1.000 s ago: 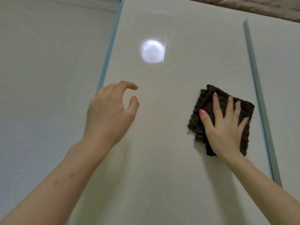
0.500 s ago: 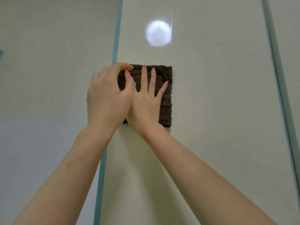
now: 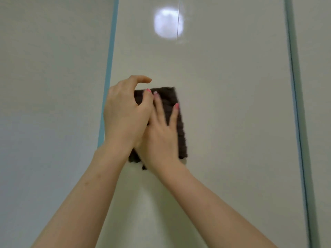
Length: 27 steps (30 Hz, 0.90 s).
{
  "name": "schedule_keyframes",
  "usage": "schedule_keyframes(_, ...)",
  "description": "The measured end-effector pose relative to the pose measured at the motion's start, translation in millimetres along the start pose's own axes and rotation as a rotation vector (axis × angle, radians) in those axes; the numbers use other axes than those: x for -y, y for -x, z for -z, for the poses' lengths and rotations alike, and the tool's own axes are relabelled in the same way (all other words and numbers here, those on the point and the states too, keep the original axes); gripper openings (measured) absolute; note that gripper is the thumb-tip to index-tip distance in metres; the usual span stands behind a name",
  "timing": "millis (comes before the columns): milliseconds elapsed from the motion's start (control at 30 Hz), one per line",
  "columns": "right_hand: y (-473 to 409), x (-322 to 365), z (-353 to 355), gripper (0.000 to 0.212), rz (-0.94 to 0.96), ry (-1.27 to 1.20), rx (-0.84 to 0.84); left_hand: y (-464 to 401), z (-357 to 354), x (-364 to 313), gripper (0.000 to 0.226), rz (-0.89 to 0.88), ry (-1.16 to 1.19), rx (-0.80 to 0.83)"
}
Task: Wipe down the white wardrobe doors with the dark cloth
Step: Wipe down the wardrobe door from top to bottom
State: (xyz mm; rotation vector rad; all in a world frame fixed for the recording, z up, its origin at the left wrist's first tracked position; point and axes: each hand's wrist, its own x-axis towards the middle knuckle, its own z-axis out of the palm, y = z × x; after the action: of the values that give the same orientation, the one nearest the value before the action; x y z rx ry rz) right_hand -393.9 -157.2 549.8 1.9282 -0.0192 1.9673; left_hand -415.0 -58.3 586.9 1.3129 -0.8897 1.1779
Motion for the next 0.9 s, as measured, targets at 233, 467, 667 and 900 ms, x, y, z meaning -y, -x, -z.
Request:
schedule_keyframes(233, -11.5, -123.1, 52.2, 0.054, -0.26, 0.192, 0.031, 16.7, -1.2, -7.2, 0.026, -0.017, 0.045, -0.027)
schedule_keyframes(467, 2.8, -195.7, 96.7, 0.051, -0.483, 0.147, 0.02, 29.7, -6.8, -1.0, 0.026, 0.031, 0.038, 0.006)
schedule_keyframes(667, 54.8, -188.7, 104.2, 0.053, -0.569, 0.105, -0.018, 47.7, -9.2, -0.5, 0.026, 0.072, 0.043, 0.038)
schedule_keyframes(900, 166.1, -139.0, 103.8, 0.057, -0.725, 0.125, 0.019, 63.1, 1.2, 9.2, 0.026, 0.102, 0.069, 0.032)
